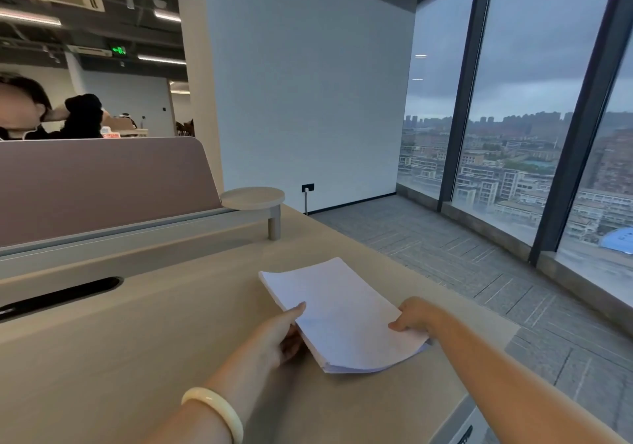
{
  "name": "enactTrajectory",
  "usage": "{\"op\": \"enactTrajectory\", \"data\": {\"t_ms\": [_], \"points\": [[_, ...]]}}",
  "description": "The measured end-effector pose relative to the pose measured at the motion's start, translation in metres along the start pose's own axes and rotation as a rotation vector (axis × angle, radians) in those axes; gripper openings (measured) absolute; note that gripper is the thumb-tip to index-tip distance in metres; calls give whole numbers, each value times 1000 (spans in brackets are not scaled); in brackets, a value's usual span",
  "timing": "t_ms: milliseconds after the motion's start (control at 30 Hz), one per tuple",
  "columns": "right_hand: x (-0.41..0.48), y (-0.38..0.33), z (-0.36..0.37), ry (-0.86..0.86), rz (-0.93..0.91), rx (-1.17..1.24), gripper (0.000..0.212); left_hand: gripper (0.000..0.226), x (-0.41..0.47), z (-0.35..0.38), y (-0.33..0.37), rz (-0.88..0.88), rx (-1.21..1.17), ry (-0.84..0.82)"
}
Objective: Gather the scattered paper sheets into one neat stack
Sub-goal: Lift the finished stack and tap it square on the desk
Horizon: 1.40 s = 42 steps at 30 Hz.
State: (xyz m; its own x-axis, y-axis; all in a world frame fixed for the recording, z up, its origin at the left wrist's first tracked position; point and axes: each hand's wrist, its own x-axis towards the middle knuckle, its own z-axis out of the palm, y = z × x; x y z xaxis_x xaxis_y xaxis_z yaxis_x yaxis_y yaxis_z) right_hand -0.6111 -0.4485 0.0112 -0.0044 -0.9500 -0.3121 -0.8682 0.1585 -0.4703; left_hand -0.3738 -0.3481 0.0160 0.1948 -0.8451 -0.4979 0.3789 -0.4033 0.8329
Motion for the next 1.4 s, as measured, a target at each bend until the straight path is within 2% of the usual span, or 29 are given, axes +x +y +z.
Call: {"op": "enactTrajectory", "data": {"t_ms": [233, 300, 367, 467, 633, 700, 767, 833, 933, 1000, 1167, 1300, 1400], "points": [[-25, 2, 24, 87, -37, 74, 54, 19, -14, 0, -21, 242, 338, 23], [-35, -1, 30, 74, -66, 88, 47, 18, -18, -11, -24, 293, 366, 64], [-44, -7, 39, 46, -109, 124, 27, 20, -23, -30, -25, 302, 369, 98], [-63, -26, 58, -15, -188, 152, 22, 20, -39, -70, -26, 325, 371, 131], [-96, -70, 107, -80, -319, 175, 29, 24, -86, -151, -23, 413, 339, 169], [-109, -87, 126, -90, -371, 239, 41, 27, -110, -186, -23, 438, 319, 174], [-122, -107, 143, -116, -397, 343, 61, 44, -135, -219, -22, 453, 290, 186], [-139, -130, 157, -162, -442, 432, 70, 61, -160, -248, -23, 465, 229, 190], [-172, -175, 177, -271, -497, 567, 76, 63, -192, -289, -26, 508, 234, 253], [-189, -195, 184, -314, -531, 647, 67, 62, -203, -304, -26, 560, 250, 251], [-234, -248, 209, -296, -616, 767, 28, 26, -238, -342, -22, 669, 320, 443], [-270, -285, 206, -222, -761, 838, 20, 29, -255, -356, -12, 753, 371, 589], [-284, -300, 213, -199, -805, 867, 21, 36, -259, -362, -9, 820, 365, 631]]}}
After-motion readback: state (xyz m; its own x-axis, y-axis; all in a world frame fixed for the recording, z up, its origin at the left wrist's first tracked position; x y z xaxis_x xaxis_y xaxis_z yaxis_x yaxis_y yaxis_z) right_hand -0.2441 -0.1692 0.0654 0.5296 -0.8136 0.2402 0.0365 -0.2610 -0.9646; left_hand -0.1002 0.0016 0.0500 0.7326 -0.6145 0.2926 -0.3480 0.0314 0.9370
